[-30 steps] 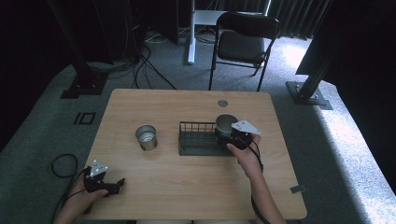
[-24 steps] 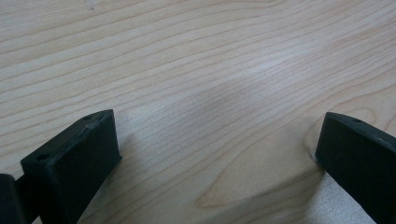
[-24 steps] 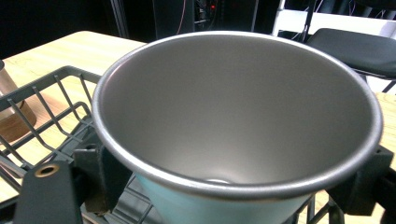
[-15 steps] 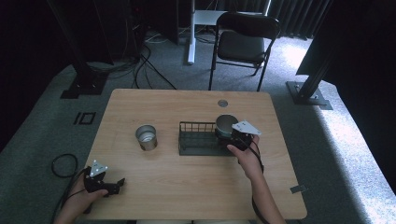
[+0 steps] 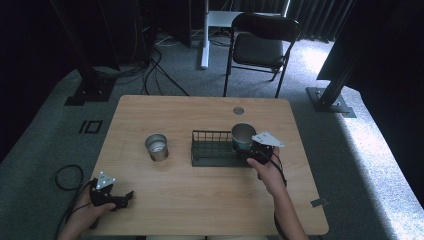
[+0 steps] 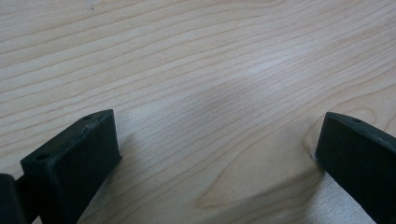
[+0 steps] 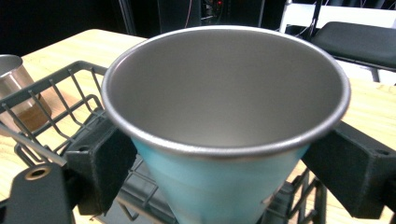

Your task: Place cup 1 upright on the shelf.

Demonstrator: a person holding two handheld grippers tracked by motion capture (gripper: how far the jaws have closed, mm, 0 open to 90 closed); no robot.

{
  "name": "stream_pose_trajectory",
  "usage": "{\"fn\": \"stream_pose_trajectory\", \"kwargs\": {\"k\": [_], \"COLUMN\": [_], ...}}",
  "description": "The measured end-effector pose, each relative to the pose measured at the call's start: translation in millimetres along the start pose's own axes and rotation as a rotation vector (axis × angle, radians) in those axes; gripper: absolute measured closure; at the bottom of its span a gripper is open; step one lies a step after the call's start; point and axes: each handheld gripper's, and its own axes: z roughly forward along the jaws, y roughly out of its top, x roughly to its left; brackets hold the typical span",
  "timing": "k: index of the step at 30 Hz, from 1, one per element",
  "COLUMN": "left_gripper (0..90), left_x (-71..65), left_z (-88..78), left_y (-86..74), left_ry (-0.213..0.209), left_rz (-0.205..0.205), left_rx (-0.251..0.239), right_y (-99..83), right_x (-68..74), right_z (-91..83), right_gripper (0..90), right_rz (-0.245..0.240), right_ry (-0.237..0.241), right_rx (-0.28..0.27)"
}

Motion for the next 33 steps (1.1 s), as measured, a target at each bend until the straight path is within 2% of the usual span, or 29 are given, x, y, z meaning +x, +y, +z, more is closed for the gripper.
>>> {"fn": "stream_pose_trajectory", "kwargs": {"k": [9,14,17,24,33], "left_gripper": [0.2,0.2,0.2,0.2,0.2], "left_x": [0.0,0.0,0.0,0.0,0.0], "left_z": [0.0,0.0,0.0,0.0,0.0], "left_y": [0.0,0.0,0.0,0.0,0.0], "left_ry": [0.0,0.0,0.0,0.0,0.0], "left_rz": [0.0,0.0,0.0,0.0,0.0], "left_rx": [0.0,0.0,0.0,0.0,0.0], "right_y": [-4.5,-8.1,-10.7,-21.7,-36.3], "right_x": [-1.6,-3.3,-5.3,-12.0,-16.1], "right_z": [-17.2,-25.8,-30.6,-42.7,-50.2], "right_gripper": [11.8,11.2,11.2,11.2,11.2], "right_rz": [-0.014,-0.004,-0.026,-0.021,-0.016], "right_ry": [0.004,0.021,0.031,0.039,0.043], "right_rx": [-0.017,-0.025,-0.022,-0.004,0.01]}}
